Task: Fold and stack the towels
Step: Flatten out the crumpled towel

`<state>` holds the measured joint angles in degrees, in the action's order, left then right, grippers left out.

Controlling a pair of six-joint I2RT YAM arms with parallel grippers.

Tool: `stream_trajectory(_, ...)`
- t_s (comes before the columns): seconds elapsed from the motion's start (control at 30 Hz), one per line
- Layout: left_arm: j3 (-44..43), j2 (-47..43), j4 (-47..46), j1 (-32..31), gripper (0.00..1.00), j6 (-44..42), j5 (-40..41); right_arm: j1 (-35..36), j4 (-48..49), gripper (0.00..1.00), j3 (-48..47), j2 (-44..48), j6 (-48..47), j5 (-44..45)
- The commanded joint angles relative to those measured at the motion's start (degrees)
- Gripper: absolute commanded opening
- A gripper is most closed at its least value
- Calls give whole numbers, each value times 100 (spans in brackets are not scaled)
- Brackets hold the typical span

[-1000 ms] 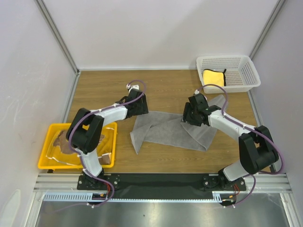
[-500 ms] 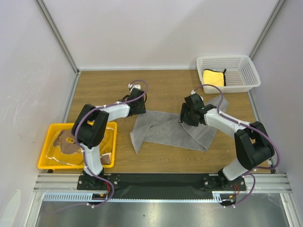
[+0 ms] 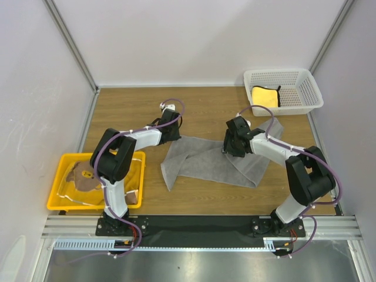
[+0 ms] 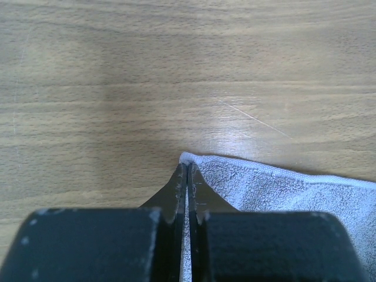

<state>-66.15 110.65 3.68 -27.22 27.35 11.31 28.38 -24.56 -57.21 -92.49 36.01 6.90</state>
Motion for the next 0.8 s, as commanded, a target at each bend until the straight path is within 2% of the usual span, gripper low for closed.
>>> stream_trajectory(0.0,-74,9,-175,24,0,-186,3,71,100,54,-299,-138,38,180)
stream_trajectory(0.1,-56,-26,-201,24,0,-239,11,89,65,48,-396,-304,20,242)
stream_trajectory(0.2,-65,-61,-158,24,1,-274,47,106,-206,22,-501,-340,29,400)
stream_trajectory(0.23,-82,-87,-131,24,0,-283,64,115,-321,10,-571,-314,29,461)
stream_trajectory(0.3,-126,-175,-35,24,0,-318,161,124,-733,0,-633,-69,55,681)
stream_trajectory(0.5,-530,-377,649,103,0,-345,583,-34,-1902,0,-563,1073,213,1288)
stream_trajectory(0.6,-654,-456,809,208,0,-310,696,-630,-2307,0,-204,1802,354,1113)
stream_trajectory(0.73,-557,-676,853,261,0,-388,1092,-1877,-2545,0,491,2866,284,674)
stream_trajectory(0.77,-548,-685,862,270,0,-406,1180,-2402,-2693,0,552,3242,197,690)
